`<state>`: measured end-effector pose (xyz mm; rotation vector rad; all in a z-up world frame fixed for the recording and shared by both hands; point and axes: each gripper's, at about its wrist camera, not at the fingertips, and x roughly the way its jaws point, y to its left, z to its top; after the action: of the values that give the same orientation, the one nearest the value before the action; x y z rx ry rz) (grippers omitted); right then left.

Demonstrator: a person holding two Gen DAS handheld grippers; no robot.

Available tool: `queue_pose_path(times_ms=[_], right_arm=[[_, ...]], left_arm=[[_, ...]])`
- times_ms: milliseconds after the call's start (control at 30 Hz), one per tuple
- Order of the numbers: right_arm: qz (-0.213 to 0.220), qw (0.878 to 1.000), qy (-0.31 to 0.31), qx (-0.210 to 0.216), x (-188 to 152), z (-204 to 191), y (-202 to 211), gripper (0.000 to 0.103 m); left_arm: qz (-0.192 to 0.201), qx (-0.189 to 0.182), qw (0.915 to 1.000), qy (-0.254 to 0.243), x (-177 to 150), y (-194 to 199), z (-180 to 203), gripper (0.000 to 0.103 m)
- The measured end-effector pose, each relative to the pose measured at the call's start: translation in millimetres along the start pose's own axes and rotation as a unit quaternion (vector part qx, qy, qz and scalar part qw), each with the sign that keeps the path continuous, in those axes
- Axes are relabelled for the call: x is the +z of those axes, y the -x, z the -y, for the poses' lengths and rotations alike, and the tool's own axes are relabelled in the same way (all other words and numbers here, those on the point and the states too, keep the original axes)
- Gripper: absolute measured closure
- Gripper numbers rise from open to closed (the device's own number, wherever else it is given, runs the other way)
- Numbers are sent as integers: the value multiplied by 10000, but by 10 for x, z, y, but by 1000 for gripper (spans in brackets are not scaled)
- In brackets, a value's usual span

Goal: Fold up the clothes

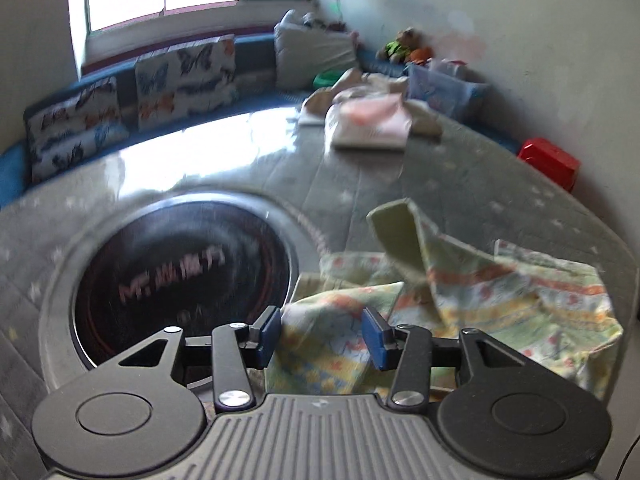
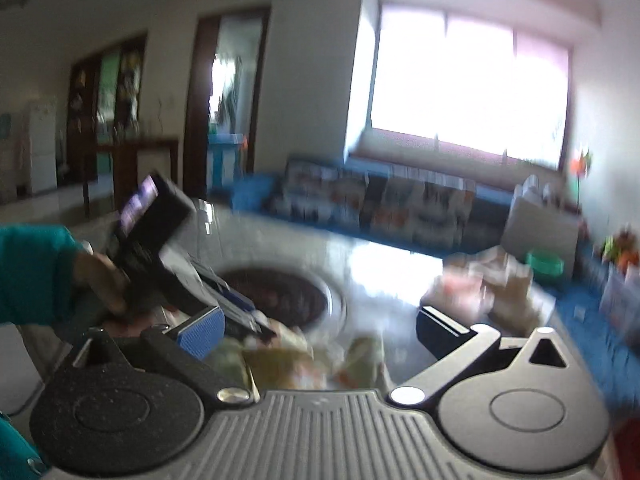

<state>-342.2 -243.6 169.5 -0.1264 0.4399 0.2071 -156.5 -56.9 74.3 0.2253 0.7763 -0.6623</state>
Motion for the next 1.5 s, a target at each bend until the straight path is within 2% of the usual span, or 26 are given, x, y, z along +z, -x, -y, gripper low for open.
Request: queue_pose_path(times_ms=[67,133,233,300,467,500,567,633,700,733,767,900,967,1033,1133,1233,1367,1433,1500], right_arm=[[-250,9996,-123,-33,-103,56,-172,3],[-557,9978,-342,-120,-219,124,-423,8],[-850,9944,-610,-167,-274,234,-792,16],[-1000,9921,-725,-203,-291,265,-988,20],[-1309,9861,-925,-429,-332,388,-1477,35],[-1391,9840,-1003,-475,-350,436,-1587,39],[-1564,9794,-1161,-529,-410,542,-1797,54],[-1627,9772,-1275,-483,-448,602,-1887,71],[-1545,9769,-1392,-484,-455,659,-1866,84],[-1511,9772,-1406,-504,-448,669,-1840,92],[-1467,9775,-1414,-548,-424,688,-1761,94],[-1343,9804,-1173,-837,-389,741,-1489,96],[-1275,9806,-1051,-1051,-395,796,-1281,97],[-1205,9794,-975,-1291,-428,875,-1026,97],[-1222,9748,-962,-1600,-515,968,-714,97],[-1360,9663,-1022,-1935,-651,1062,-437,97],[-1810,9512,-1292,-2139,-876,1152,-287,95],[-1841,9489,-1348,-2180,-936,1160,-246,94],[-1701,9498,-1358,-2248,-929,1162,-195,88]], left_arm=[[-112,-18,9998,137,-52,-77,-39,59],[-143,-29,9996,233,-95,-78,-83,73],[-131,-14,9994,325,-124,-19,-172,83],[-117,0,9992,378,-131,32,-237,87],[-86,99,9997,219,-154,161,-275,86],[-80,95,9997,192,-158,187,-278,85],[-21,52,9999,140,-130,247,-256,79],[54,-7,10000,32,-76,287,-199,51],[133,-21,9997,-183,28,243,-61,40],[152,-22,9995,-285,58,210,-12,37],[123,-48,9993,-353,91,158,28,37],[-145,-123,9992,-349,150,-98,63,39],[-269,-132,9990,-323,148,-205,51,54],[-392,-140,9987,-296,146,-311,38,74],[-401,-184,9988,-192,73,-283,-71,84],[-406,-1,9986,-334,53,-214,-119,86],[-437,186,9977,-476,56,-156,-157,86],[-424,195,9980,-430,80,-125,-179,82],[-373,127,9985,-377,122,-78,-161,81]])
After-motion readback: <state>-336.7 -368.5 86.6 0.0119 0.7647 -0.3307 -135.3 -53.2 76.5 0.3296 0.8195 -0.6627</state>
